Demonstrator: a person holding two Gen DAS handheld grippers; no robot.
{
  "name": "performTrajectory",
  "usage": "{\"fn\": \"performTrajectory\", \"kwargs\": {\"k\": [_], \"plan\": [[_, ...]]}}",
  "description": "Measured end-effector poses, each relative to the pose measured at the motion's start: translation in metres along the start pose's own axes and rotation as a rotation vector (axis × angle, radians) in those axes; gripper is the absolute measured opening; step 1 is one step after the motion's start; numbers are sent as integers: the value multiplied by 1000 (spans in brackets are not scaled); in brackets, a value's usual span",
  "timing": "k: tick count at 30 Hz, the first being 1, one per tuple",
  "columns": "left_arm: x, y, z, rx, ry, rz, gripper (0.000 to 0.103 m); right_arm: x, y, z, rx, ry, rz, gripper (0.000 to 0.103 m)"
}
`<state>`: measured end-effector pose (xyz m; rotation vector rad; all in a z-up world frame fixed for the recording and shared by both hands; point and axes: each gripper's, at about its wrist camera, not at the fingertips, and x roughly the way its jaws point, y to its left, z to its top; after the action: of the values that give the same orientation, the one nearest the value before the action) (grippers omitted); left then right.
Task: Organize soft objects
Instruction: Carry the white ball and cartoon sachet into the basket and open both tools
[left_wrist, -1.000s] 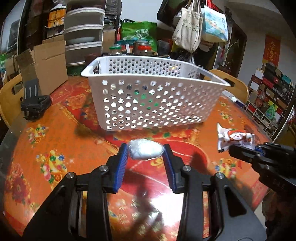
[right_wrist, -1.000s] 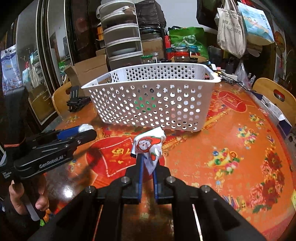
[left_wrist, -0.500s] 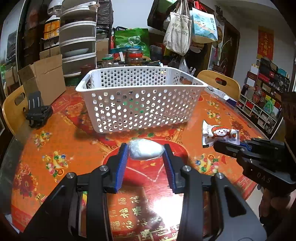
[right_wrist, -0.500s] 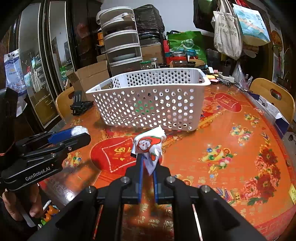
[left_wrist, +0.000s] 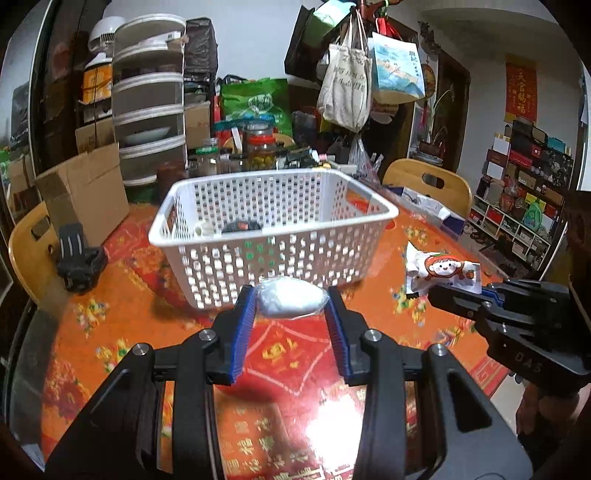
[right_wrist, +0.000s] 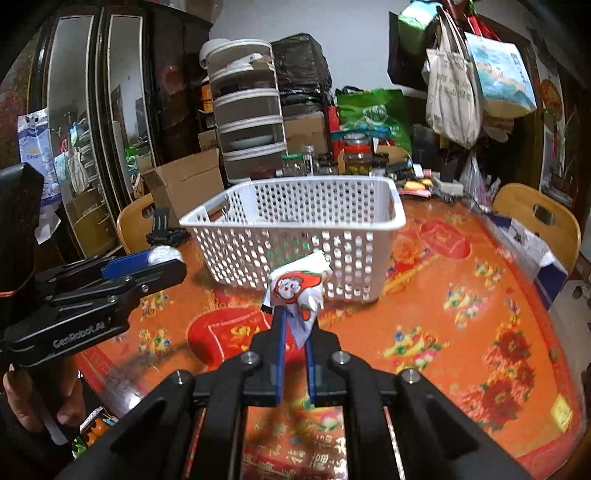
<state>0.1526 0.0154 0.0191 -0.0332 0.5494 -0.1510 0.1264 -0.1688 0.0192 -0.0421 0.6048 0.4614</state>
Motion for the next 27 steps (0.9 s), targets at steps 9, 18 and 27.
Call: {"fn": "performTrajectory", "kwargs": {"k": [9,18,27], "plan": [[12,22,68,-19,-9,-11,36,-2,1,55,-56,-40,2,7],[96,51,141,-87,128,35,36,63,-26,128,-28,72,-12,7],[209,79,149,-135,385,120,36,157,-40,146,-10,309,-51,7]]}}
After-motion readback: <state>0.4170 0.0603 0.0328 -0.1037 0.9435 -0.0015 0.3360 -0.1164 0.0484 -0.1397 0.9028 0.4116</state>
